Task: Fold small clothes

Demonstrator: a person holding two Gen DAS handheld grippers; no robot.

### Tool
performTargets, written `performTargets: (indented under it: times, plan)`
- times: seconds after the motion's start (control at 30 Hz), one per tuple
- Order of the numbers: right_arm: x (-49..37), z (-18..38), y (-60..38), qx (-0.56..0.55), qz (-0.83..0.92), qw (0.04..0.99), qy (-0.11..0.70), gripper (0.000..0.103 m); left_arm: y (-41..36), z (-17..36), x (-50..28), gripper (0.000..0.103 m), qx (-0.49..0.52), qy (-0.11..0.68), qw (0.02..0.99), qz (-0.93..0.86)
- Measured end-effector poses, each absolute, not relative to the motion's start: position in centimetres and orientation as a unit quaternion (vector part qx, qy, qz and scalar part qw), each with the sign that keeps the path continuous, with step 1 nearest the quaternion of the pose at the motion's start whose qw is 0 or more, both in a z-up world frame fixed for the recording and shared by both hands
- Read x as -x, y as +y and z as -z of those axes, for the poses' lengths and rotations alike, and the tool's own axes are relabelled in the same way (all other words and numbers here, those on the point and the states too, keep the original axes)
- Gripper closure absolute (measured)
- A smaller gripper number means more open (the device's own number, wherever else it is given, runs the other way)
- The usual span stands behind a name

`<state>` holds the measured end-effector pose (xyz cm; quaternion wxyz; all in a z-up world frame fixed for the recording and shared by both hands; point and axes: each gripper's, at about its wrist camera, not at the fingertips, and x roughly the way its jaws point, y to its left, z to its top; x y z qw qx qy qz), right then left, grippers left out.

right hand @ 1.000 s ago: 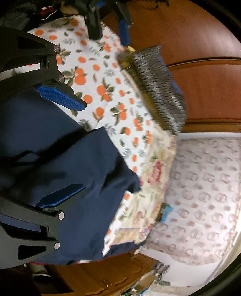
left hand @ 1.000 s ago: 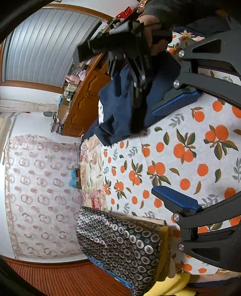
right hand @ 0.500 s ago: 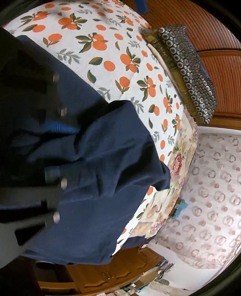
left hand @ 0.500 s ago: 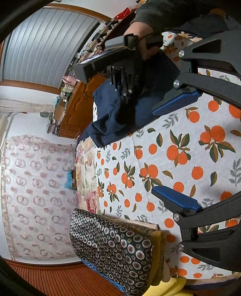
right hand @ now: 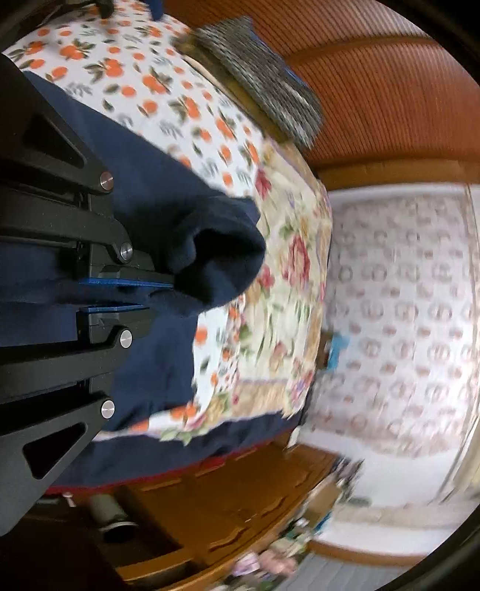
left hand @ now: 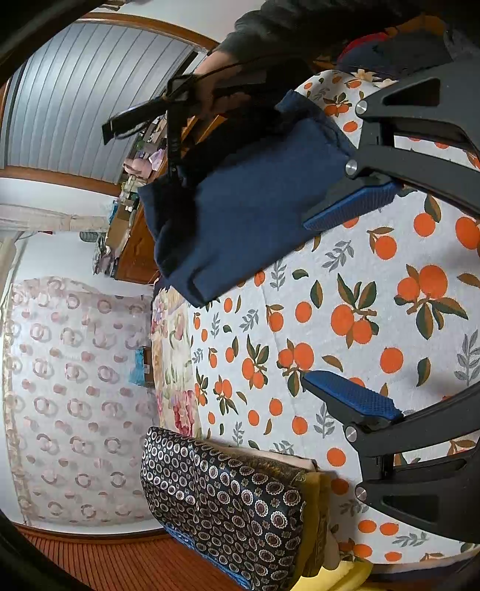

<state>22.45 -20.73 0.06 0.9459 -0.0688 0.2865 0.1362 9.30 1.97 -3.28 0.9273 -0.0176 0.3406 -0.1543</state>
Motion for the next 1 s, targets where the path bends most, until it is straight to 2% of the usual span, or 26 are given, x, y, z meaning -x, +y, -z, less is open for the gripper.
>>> performTargets:
  times: [0.07,0.13,0.2,0.3,0.77,0.9,1.0]
  plan:
    - [-23.8,0.5,-21.7,0.04,-0.11,0.946,0.303,0.095,1.8,3.4,-9.4,0.024,0.016,0.342,0.926,0.155]
    - [-25.4,1.1,-22.3,0.033,-0.079,0.94,0.33,0.089,1.6,3.4,-9.4,0.024,0.015,0.344,0.926,0.157]
    - [-25.8,1.6,-22.7,0.042,-0.039,0.942,0.331,0.075,1.4,3.5,-9.4,0.024,0.015,0.344,0.925,0.159]
    - [-25.4,1.9,-22.4,0.032,-0.051,0.94,0.335,0.064,1.1,3.6,-9.4,0.024,0.013,0.346,0.924,0.161]
    - [-11.9,4.4,-27.6,0.022,-0.116,0.941,0.318,0.064,-1.2,3.6,-9.4,0.024,0.014,0.337,0.926,0.169]
    - [-10.0,4.8,-27.6,0.022,-0.119,0.941,0.316,0.05,-1.8,3.6,-9.4,0.024,0.017,0.334,0.927,0.169]
    - [-9.3,5.1,-27.5,0.015,-0.128,0.94,0.317,0.047,-2.4,3.7,-9.4,0.024,0.015,0.333,0.928,0.17]
